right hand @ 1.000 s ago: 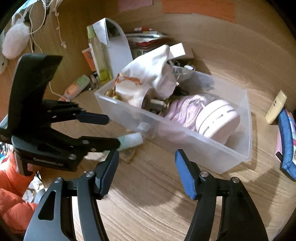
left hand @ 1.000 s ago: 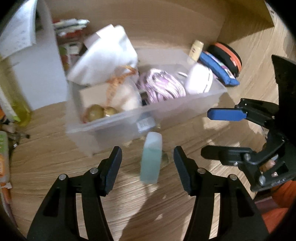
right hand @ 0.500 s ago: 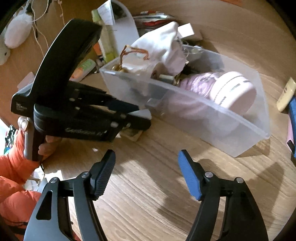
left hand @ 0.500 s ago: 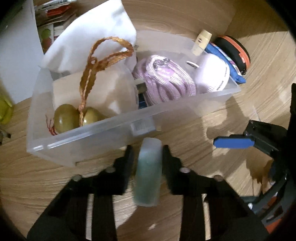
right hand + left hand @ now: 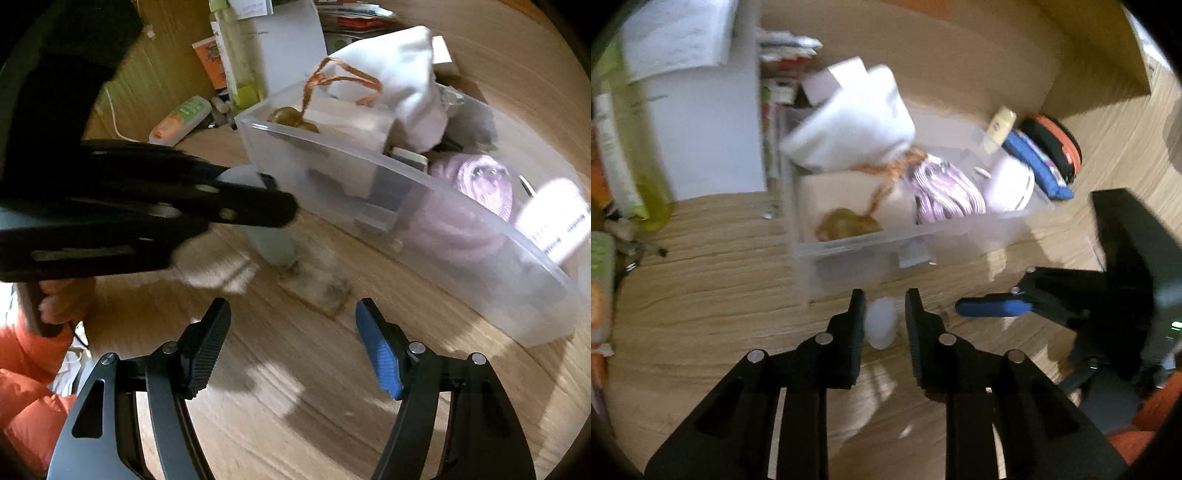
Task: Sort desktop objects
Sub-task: 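Grasp the mint-green tube with the left tool while the right tool grasps the small wooden block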
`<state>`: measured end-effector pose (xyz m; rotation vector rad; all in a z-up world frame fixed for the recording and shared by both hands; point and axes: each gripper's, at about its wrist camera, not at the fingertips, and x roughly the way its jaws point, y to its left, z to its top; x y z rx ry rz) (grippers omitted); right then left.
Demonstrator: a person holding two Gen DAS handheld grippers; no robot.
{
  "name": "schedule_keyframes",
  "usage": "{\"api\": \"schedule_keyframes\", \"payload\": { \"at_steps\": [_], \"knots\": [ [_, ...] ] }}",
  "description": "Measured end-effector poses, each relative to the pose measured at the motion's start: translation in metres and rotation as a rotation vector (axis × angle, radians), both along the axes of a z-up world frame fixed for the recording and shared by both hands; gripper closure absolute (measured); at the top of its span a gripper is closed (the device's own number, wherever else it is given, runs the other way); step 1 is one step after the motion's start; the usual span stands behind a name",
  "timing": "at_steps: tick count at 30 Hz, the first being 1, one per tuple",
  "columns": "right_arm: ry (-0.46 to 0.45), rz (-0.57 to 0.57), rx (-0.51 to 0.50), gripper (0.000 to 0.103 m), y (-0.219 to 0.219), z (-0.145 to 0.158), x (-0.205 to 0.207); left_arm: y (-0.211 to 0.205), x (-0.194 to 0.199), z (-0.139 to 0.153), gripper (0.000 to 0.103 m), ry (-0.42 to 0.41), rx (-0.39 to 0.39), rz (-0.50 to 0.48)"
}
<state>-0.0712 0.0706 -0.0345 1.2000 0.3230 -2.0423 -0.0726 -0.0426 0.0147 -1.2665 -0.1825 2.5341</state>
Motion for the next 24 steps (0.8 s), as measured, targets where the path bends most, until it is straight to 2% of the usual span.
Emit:
{"api": "schedule_keyframes", "payload": {
  "at_steps": [4, 6, 10, 11, 15, 19, 20, 24],
  "knots": [
    [0.014, -0.022, 0.014, 0.037, -0.011, -0.003, -0.002, -0.017, 0.015, 0.012, 0.082, 0.047, 0.031, 0.021],
    [0.037, -0.024, 0.032, 0.046, -0.016, -0.004, -0.002, -0.018, 0.017, 0.013, 0.082, 0.056, 0.029, 0.024],
    [0.058, -0.034, 0.043, 0.059, -0.017, -0.007, -0.009, -0.017, 0.014, 0.009, 0.082, 0.027, 0.019, 0.016],
    [0.062, -0.036, 0.044, 0.065, -0.016, -0.007, -0.008, -0.017, 0.013, 0.007, 0.082, 0.018, 0.019, 0.011],
    [0.054, -0.035, 0.035, 0.066, -0.007, -0.006, -0.006, -0.020, 0.017, 0.000, 0.081, -0.027, 0.016, -0.027],
    [0.066, -0.043, 0.042, 0.066, 0.005, -0.006, 0.001, -0.015, 0.024, -0.005, 0.052, -0.040, -0.017, -0.045],
    [0.066, -0.048, 0.037, 0.066, 0.009, -0.005, 0.003, -0.013, 0.026, -0.007, 0.049, -0.042, -0.035, -0.039],
    [0.066, -0.075, -0.001, 0.066, 0.024, 0.004, 0.006, -0.016, 0.030, -0.015, 0.049, -0.056, -0.114, 0.030]
  ]
}}
